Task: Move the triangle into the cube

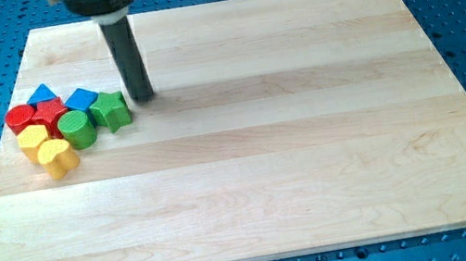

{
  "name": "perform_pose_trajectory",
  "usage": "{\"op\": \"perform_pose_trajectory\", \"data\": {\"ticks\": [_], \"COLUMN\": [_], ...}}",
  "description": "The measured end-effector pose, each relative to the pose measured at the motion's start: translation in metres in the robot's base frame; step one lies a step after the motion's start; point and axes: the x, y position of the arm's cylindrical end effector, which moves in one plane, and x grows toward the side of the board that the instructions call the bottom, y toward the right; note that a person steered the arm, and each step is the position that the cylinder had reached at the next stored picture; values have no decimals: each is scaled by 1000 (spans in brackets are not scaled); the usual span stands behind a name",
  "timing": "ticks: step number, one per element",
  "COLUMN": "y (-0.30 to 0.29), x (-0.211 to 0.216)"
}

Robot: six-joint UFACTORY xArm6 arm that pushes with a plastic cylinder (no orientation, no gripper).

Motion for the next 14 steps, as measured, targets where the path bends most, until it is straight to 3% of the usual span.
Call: {"op": "perform_pose_trajectory", "data": {"ticks": [1, 3, 6, 9, 13, 14], "y": [-39, -170, -169, -158, -10, -10], "x": [-54, -40, -40, -10, 38, 1]}}
